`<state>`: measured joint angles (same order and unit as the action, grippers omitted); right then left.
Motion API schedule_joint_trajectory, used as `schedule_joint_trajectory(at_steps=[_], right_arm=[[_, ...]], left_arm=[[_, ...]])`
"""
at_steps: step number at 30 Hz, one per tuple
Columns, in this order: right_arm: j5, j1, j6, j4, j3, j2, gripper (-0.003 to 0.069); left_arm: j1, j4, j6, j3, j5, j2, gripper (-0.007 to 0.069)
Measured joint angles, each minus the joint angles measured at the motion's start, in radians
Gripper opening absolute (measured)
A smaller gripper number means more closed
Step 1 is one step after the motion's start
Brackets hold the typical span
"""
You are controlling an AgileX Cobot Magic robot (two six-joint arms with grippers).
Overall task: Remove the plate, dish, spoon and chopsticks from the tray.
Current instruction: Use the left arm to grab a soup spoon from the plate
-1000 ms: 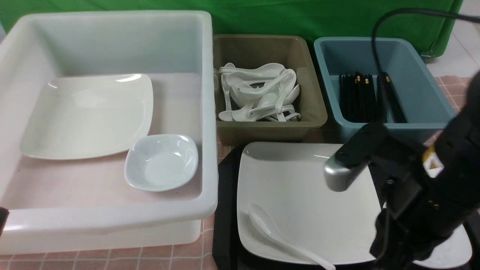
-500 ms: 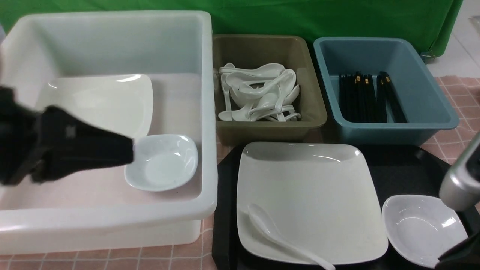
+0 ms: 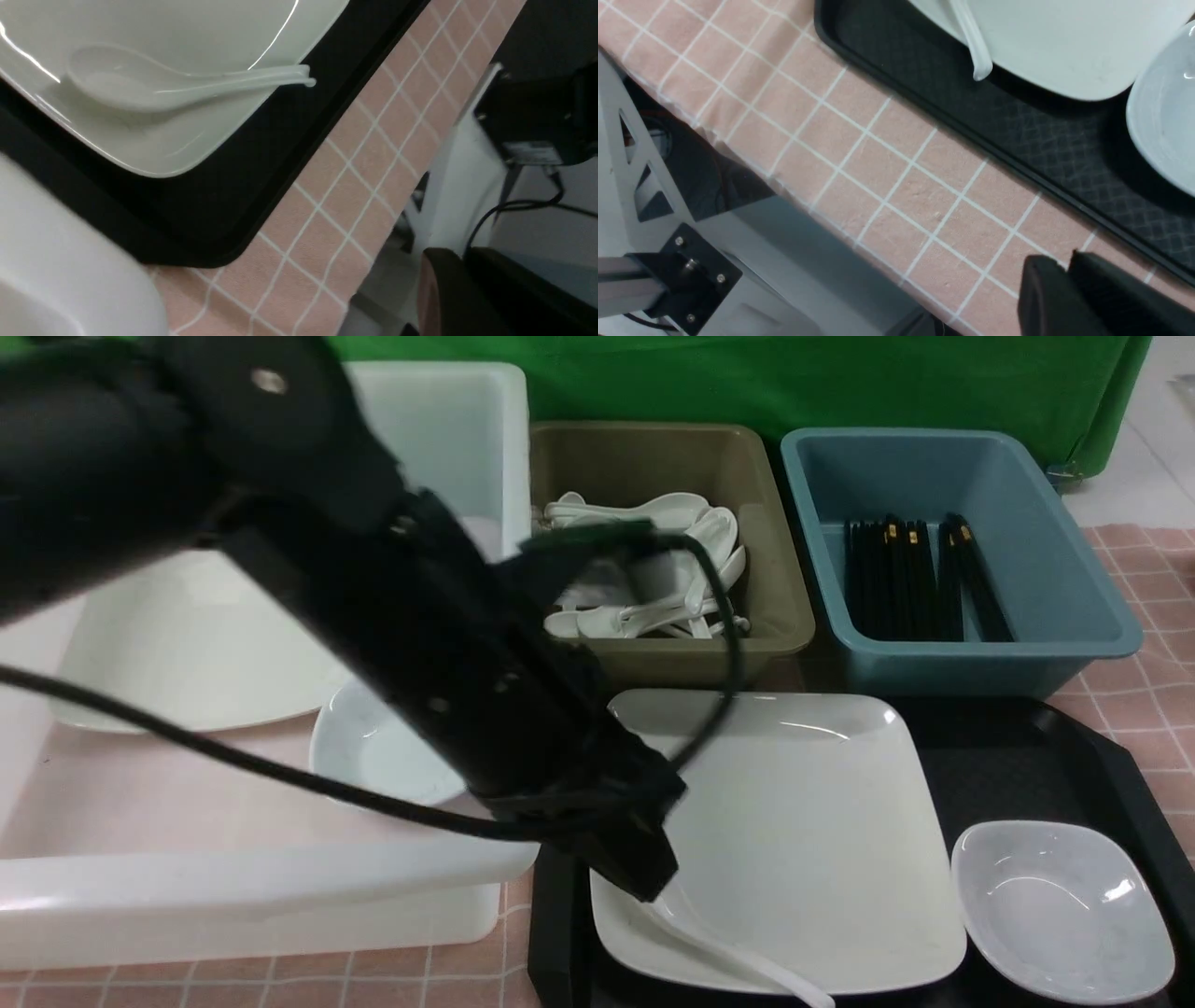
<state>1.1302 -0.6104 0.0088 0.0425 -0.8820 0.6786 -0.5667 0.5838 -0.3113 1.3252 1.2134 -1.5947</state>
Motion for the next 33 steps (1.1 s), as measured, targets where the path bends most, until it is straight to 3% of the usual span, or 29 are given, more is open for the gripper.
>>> schedule_joint_trajectory(at_steps=[1,6,14,19,33], right_arm=[[0.0,0.0,0.005,0.0,0.001,-0.005,0.0127],[0.0,0.0,0.006,0.0,0.002,-0.006,0.0132],[0.001,0.0,0.007,0.0,0.002,-0.006,0.0143],[0.001,0.0,0.007,0.0,0.002,-0.006,0.0151],[0.001,0.0,0.007,0.0,0.002,-0.006,0.016]], left_arm=[[-0.057,-0.081,-0.011,0.047,0.0,-0.071,0.0097],[-0.16,-0.257,-0.121,0.104,-0.027,-0.21,0.0195],[-0.277,-0.497,-0.283,0.105,-0.267,-0.314,0.0313],[-0.306,-0.544,-0.463,0.105,-0.327,-0.341,0.0321],[-0.305,-0.578,-0.58,0.105,-0.339,-0.389,0.0321]])
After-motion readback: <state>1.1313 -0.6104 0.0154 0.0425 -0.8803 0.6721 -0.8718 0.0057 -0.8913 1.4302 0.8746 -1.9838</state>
